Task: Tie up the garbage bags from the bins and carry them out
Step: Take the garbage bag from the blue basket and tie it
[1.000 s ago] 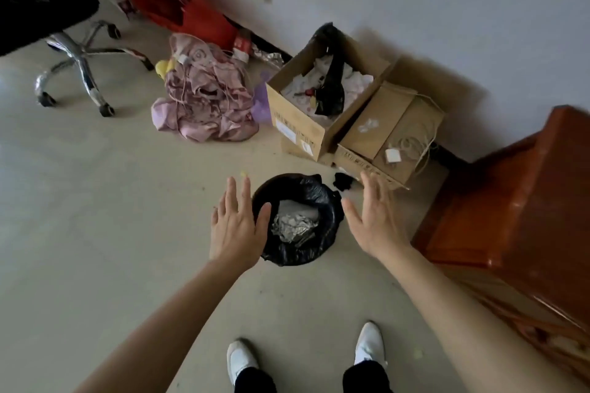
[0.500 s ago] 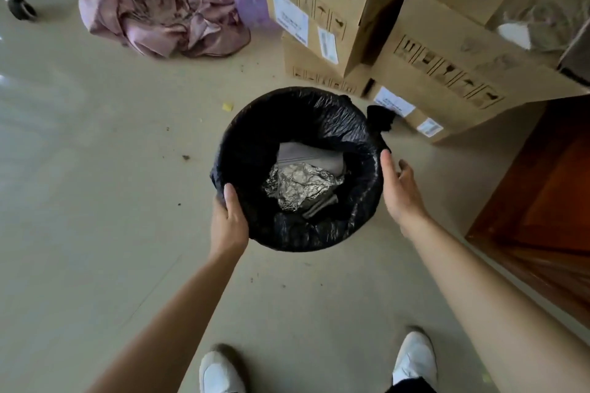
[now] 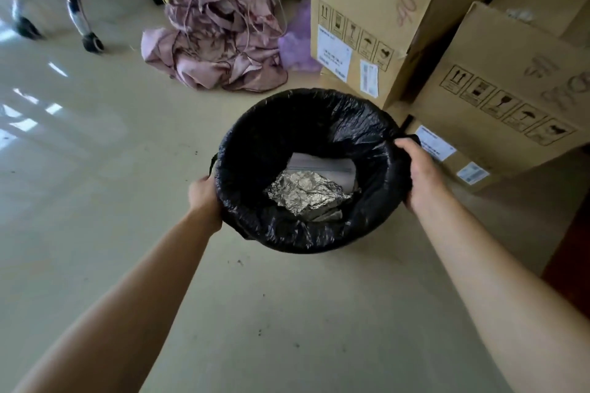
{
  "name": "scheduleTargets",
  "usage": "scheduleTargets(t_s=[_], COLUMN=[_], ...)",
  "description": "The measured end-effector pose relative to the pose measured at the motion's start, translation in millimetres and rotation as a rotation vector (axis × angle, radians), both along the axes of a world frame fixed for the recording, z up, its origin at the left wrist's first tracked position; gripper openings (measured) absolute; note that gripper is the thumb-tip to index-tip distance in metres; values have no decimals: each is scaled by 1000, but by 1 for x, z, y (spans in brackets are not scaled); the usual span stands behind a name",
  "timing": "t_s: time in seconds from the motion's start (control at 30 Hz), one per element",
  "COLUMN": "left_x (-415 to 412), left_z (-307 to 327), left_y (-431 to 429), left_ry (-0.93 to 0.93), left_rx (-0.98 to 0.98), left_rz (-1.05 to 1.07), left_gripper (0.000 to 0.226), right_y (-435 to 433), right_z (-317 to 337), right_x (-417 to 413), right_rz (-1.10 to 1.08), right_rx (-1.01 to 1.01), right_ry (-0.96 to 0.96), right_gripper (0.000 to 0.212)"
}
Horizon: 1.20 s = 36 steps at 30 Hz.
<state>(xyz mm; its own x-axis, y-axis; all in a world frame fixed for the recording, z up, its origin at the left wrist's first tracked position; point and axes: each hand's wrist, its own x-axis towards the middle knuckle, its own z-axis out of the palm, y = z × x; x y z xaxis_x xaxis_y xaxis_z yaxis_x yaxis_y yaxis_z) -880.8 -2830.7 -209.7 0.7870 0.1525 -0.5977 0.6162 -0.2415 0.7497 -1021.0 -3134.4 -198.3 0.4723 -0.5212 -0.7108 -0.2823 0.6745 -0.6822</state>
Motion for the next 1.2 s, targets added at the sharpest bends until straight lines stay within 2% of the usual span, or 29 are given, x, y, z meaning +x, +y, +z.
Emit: scheduleTargets(t_s=[0.07, 0.13, 0.2, 0.27, 0.3, 0.37, 0.43, 0.5, 0.57, 0.63, 0.67, 0.77, 0.83, 0.9, 1.07, 1.13, 1.2], left_x=[13, 28, 40, 45, 42, 28, 10, -2, -3, 1, 3, -7, -13, -14, -13, -7, 0], left_z=[22, 50, 79, 106, 116, 126, 130, 135, 143, 152, 155, 163, 169, 176, 193, 194, 186], left_y=[-2, -4, -10, -22, -28, -40, -46, -50, -49, -45, -43, -40, -40, -40, -33, -27, -23], left_ry=[-82, -207, -333, -428, -444, -458, -470, -487, -502, -509, -521, -621, -693, -735, -775, -820, -845], left_rx=[-17, -20, -33, -97, -136, -203, -233, -252, -329, -425, -449, -477, -526, -604, -848, -806, -658], left_rz=[70, 82, 7, -125, -212, -377, -490, -486, -388, -308, -294, -348, -381, -355, -208, -245, -318], left_gripper=[34, 25, 25, 21, 16, 11, 25, 47, 68, 78, 77, 58, 52, 50, 44, 45, 47], right_y=[-2, 1, 5, 16, 25, 44, 57, 61, 56, 44, 38, 33, 36, 41, 41, 37, 32], right_z=[15, 34, 41, 45, 47, 48, 52, 56, 67, 82, 88, 104, 117, 132, 161, 168, 165], right_x=[6, 11, 16, 23, 25, 23, 18, 16, 16, 15, 14, 7, 5, 8, 4, 1, -2], right_rz=[112, 303, 420, 422, 410, 401, 515, 611, 421, 182, 169, 399, 374, 255, 3, -45, 3], right_rx=[19, -20, -305, -711, -838, -1013, -1152, -1140, -982, -860, -887, -1188, -1314, -1340, -1358, -1371, -1362], right_ry=[-37, -82, -30, 51, 59, 21, -56, -112, -135, -165, -149, -114, -205, -295, -417, -459, -431], right_gripper=[74, 71, 55, 29, 20, 18, 22, 37, 40, 33, 29, 24, 23, 20, 28, 34, 43])
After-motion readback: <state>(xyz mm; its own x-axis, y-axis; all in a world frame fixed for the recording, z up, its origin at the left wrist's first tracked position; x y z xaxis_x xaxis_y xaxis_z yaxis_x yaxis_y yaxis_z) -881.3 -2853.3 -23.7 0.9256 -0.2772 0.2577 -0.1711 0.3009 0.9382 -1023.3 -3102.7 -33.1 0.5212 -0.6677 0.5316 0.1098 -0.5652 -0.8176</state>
